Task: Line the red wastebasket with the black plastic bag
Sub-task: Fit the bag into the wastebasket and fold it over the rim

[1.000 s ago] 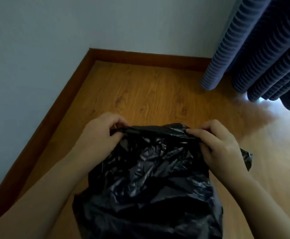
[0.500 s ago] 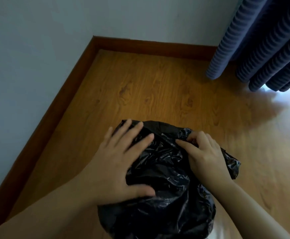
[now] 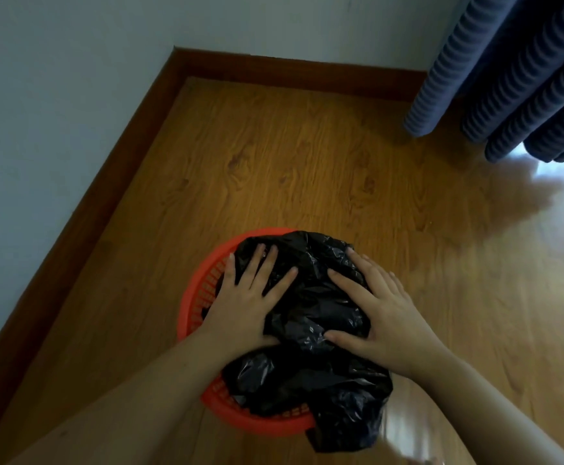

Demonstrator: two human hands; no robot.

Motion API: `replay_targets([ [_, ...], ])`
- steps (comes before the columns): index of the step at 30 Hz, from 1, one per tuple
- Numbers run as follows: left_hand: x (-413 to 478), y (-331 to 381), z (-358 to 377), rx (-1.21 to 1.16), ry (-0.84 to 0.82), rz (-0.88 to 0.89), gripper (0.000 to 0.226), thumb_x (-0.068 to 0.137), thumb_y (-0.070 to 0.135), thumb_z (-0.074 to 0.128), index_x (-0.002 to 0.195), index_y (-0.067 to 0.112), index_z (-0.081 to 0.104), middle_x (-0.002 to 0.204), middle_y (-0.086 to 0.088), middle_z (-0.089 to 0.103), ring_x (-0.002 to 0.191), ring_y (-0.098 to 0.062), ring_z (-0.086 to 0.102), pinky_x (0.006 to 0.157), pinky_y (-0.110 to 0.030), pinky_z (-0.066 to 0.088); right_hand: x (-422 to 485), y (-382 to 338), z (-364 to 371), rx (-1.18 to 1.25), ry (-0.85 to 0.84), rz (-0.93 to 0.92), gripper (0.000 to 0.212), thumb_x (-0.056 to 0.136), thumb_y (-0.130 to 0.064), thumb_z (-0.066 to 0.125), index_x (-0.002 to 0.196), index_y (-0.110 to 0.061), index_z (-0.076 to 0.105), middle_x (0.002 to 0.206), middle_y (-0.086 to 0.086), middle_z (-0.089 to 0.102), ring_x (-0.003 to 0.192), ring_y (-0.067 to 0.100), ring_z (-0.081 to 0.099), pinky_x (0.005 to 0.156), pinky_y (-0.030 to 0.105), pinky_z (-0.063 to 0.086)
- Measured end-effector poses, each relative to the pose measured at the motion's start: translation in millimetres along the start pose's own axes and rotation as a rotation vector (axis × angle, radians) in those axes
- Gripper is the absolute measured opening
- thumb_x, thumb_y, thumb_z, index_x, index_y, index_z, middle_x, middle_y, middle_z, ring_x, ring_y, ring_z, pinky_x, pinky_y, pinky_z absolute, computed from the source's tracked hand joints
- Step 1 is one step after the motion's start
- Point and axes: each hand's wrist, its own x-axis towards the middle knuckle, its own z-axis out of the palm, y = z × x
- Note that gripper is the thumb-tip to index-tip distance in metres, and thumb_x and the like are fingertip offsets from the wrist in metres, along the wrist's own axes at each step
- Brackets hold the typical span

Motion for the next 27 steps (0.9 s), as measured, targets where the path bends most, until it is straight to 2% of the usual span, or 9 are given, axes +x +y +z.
replay_targets([
  [2, 4, -2, 12, 0.037, 0.009, 0.005, 0.111, 0.07, 0.077, 0.044, 0.136, 0.022, -0.028, 0.147, -0.021, -0.018, 0.13, -0.037, -0.028, 0.097, -0.059, -0.023, 0, 0, 1, 0.007, 0.002, 0.015, 0.077, 0.074, -0.068, 0.044, 0.137, -0.04, 0.009, 0.15, -0.007, -0.009, 0.14, 0.017, -0.006, 0.113, 0.051, 0.009],
  [4, 6, -1, 22, 0.083, -0.049, 0.007, 0.103, 0.077, 0.075, 0.033, 0.123, 0.025, -0.044, 0.143, -0.014, -0.034, 0.121, -0.031, -0.044, 0.092, -0.054, -0.032, 0, -1, 1, -0.04, 0.003, 0.038, 0.077, 0.078, -0.062, 0.049, 0.141, -0.037, 0.012, 0.15, -0.007, -0.013, 0.139, 0.017, -0.008, 0.113, 0.05, 0.007],
  [8, 7, 1, 8, -0.106, -0.17, -0.006, 0.092, 0.082, 0.067, 0.039, 0.137, 0.029, -0.025, 0.153, -0.012, -0.016, 0.138, -0.027, -0.019, 0.108, -0.049, -0.014, 1, -6, 1, -0.117, -0.008, 0.07, 0.078, 0.08, -0.061, 0.047, 0.142, -0.035, 0.008, 0.15, -0.006, -0.02, 0.139, 0.019, -0.011, 0.112, 0.048, 0.004],
  [11, -8, -9, -18, -0.329, -0.102, -0.021, 0.087, 0.077, 0.074, 0.033, 0.139, 0.036, -0.015, 0.155, -0.001, -0.007, 0.141, -0.018, -0.004, 0.111, -0.036, -0.005, 0, -8, 1, -0.119, -0.005, 0.074, 0.077, 0.08, -0.061, 0.045, 0.142, -0.034, 0.008, 0.15, -0.007, -0.019, 0.139, 0.018, -0.011, 0.112, 0.047, 0.004],
  [15, -38, 0, -38, -0.422, 0.108, 0.029, 0.086, 0.071, 0.084, 0.017, 0.137, 0.043, -0.019, 0.15, 0.014, -0.022, 0.135, -0.005, -0.024, 0.104, -0.027, -0.025, 0, -11, 0, -0.096, 0.027, 0.058, 0.077, 0.08, -0.06, 0.045, 0.143, -0.032, 0.008, 0.151, -0.009, -0.014, 0.14, 0.017, -0.009, 0.111, 0.045, 0.003],
  [18, -38, 27, -26, -0.327, 0.037, 0.157, 0.103, 0.069, 0.084, 0.028, 0.137, 0.031, -0.029, 0.145, 0.007, -0.037, 0.13, -0.012, -0.037, 0.101, -0.036, -0.029, 1, -14, 0, -0.081, 0.047, 0.036, 0.078, 0.081, -0.058, 0.047, 0.142, -0.033, 0.005, 0.151, -0.011, -0.014, 0.139, 0.016, -0.011, 0.11, 0.046, 0.002],
  [20, -29, 35, -9, -0.291, -0.058, 0.139, 0.11, 0.071, 0.079, 0.038, 0.129, 0.026, -0.04, 0.141, 0.003, -0.044, 0.126, -0.014, -0.043, 0.101, -0.039, -0.028, 0, -15, 0, -0.074, 0.051, 0.025, 0.078, 0.082, -0.057, 0.047, 0.14, -0.034, 0.001, 0.15, -0.013, -0.014, 0.139, 0.015, -0.013, 0.11, 0.045, 0.0],
  [23, -13, 36, 10, -0.253, -0.098, 0.126, 0.098, 0.082, 0.064, 0.04, 0.122, 0.029, -0.042, 0.142, 0.001, -0.038, 0.125, -0.018, -0.044, 0.101, -0.041, -0.026, -2, -14, -1, -0.054, 0.05, -0.003, 0.077, 0.082, -0.055, 0.047, 0.139, -0.036, 0.0, 0.151, -0.014, -0.011, 0.139, 0.013, -0.013, 0.11, 0.044, -0.002],
  [27, 2, 30, 22, -0.156, -0.079, 0.117, 0.074, 0.094, 0.045, 0.033, 0.127, 0.03, -0.031, 0.154, -0.001, -0.014, 0.13, -0.017, -0.03, 0.104, -0.045, -0.02, -7, -10, -7, -0.025, 0.065, -0.039, 0.076, 0.08, -0.058, 0.046, 0.139, -0.038, 0.002, 0.151, -0.015, -0.007, 0.139, 0.011, -0.012, 0.11, 0.044, -0.005],
])
